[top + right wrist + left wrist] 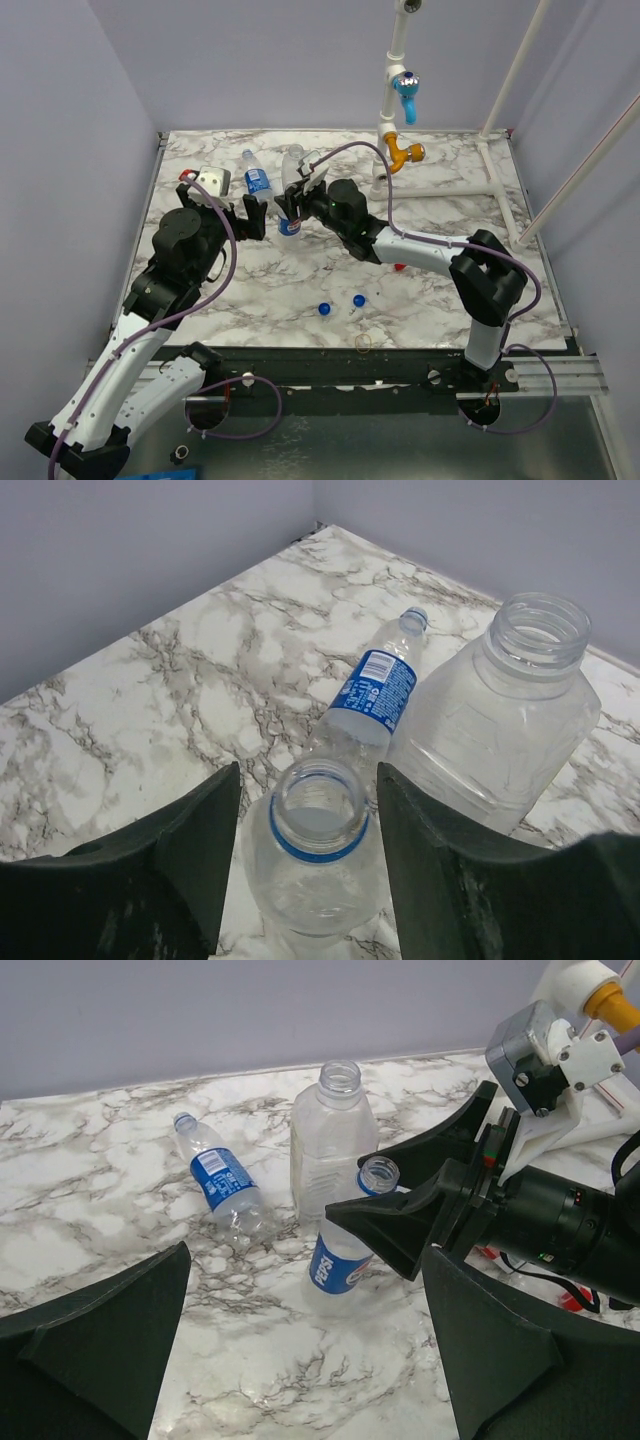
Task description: Unscrew the bottle caps
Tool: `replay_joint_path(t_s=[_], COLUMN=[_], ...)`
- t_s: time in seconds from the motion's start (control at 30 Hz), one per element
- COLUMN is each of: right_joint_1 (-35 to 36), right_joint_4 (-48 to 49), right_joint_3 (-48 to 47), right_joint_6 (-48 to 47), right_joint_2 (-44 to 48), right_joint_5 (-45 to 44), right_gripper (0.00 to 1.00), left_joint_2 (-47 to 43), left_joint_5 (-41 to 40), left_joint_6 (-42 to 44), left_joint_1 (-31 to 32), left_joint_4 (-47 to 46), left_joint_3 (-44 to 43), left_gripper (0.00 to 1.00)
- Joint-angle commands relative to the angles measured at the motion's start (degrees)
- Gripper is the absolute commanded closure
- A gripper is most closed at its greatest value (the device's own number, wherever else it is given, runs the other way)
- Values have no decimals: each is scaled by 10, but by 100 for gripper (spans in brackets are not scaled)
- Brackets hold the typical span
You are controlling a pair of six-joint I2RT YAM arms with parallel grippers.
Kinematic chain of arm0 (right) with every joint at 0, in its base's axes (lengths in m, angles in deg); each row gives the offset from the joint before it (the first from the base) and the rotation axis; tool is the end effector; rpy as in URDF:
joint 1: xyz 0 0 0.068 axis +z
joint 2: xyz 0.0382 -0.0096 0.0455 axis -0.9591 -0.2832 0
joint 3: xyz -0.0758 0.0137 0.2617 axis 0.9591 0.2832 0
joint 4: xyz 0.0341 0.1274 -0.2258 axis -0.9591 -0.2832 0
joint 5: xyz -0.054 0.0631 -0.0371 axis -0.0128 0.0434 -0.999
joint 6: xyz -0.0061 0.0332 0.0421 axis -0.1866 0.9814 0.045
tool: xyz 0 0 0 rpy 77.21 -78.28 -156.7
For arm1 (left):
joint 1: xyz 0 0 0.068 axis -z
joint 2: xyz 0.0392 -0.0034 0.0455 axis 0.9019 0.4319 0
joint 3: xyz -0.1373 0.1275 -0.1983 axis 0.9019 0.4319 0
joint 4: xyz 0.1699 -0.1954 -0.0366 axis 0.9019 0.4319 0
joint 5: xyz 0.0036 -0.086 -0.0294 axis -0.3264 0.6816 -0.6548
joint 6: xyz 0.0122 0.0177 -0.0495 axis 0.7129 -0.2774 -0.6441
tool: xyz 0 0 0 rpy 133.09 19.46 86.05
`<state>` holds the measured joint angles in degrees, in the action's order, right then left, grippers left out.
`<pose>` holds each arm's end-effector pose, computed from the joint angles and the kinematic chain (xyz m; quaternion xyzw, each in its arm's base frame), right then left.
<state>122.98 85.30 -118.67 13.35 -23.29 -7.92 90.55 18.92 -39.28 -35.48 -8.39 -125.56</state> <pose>0.2850 0.3308 0.2730 -0.2786 0.6626 0.2870 0.6332 0.1413 -0.0691 0.3922 0.0727 0.7370 -0.1238 0.6605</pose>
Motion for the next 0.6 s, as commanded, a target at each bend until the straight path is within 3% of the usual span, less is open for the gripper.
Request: replay_joint_path(t_s=[0.0,0.37,0.57], right_joint_1=[1,1,1], right_joint_4=[19,-26,-100], right_joint_3=[11,-18,-54], right_joint_6=[-10,1,14], right_joint_2=[0,11,25], right_joint_5=[-10,-10,-17], right_gripper=[38,20,9], left_joint_2=[0,3,6], left_joint_5=[35,73,72], left_joint_6=[11,13,11], left_joint_1=[-2,-2,-2], left_joint_4=[6,11,11], left_joint_3=[7,4,1], left_gripper=[1,1,1])
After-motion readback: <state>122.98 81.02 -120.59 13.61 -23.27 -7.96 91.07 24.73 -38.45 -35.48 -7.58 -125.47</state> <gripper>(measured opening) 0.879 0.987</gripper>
